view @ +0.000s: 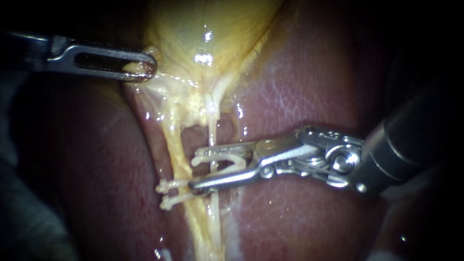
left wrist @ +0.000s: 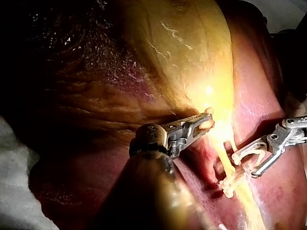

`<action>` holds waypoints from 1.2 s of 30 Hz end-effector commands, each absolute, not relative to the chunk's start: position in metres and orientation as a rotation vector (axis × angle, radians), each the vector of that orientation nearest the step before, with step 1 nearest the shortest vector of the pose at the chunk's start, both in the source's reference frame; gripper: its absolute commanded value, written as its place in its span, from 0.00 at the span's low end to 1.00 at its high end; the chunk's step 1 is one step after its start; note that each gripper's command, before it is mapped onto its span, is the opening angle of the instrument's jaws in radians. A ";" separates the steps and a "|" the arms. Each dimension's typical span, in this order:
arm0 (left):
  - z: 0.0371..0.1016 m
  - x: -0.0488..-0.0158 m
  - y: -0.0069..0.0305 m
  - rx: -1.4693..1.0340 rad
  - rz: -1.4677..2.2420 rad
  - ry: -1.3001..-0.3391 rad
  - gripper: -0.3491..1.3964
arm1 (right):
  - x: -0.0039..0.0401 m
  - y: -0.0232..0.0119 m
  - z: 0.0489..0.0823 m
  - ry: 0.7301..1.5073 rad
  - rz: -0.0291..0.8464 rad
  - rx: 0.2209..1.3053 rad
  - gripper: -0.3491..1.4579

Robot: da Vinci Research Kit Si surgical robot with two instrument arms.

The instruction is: Clipping third clip left tube

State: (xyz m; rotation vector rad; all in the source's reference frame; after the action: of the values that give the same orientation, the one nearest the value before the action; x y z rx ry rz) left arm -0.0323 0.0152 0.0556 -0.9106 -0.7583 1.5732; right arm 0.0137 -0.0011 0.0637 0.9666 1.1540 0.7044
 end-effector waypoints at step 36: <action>0.0558 -0.0324 0.0152 -0.911 1.574 -0.757 0.00 | 0.0197 -0.0008 0.0673 1.320 0.650 1.147 0.46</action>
State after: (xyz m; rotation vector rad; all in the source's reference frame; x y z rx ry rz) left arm -0.0324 0.0152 0.0558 -0.9107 -0.7572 1.5740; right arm 0.0200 -0.0008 0.0672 1.1485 1.3269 0.6504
